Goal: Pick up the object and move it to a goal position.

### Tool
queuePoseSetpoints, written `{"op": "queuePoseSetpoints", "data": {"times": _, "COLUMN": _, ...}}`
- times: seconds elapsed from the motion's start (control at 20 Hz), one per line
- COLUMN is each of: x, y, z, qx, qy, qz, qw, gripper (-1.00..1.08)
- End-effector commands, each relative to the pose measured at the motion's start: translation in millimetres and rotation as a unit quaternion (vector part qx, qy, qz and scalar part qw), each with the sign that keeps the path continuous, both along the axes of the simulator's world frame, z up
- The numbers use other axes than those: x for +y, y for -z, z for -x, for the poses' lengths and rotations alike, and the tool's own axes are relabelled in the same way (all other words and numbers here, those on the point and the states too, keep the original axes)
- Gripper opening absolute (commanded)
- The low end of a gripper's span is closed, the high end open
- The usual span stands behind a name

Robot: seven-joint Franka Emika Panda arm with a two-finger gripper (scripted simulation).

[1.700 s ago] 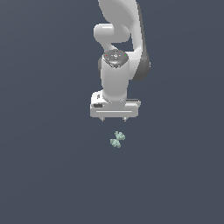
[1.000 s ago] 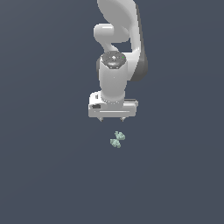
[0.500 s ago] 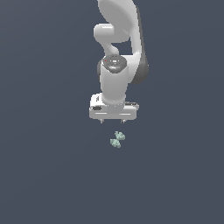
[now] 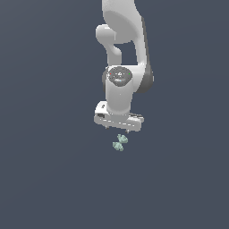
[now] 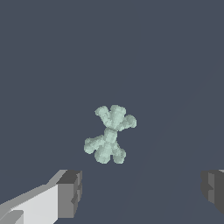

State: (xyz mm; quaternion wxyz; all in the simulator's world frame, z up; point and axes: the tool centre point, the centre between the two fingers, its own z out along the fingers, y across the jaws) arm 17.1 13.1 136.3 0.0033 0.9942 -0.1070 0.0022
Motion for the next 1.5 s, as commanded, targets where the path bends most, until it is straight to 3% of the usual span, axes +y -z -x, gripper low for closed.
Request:
{"op": "queuePoseSetpoints", "data": {"times": 0.0, "x": 3.5, "y": 8.9, "z": -4.1, "qx": 0.0, "qy": 0.032, "qz": -0.001, "qw": 0.9995, "gripper": 1.0}}
{"op": "queuePoseSetpoints", "data": {"times": 0.65, "x": 16.1, "y": 42.2, "z": -17.6, "qx": 0.001, "qy": 0.149, "qz": -0.004, "qw": 0.9888, "gripper": 1.0}}
{"op": "queuePoseSetpoints", "data": {"times": 1.15, "x": 17.9, "y": 48.2, "z": -18.9, "qx": 0.001, "qy": 0.163, "qz": -0.004, "qw": 0.9866, "gripper": 1.0}}
{"op": "queuePoseSetpoints", "data": {"times": 1.45, "x": 17.7, "y": 72.3, "z": -18.2, "qx": 0.001, "qy": 0.165, "qz": -0.004, "qw": 0.9864, "gripper": 1.0}}
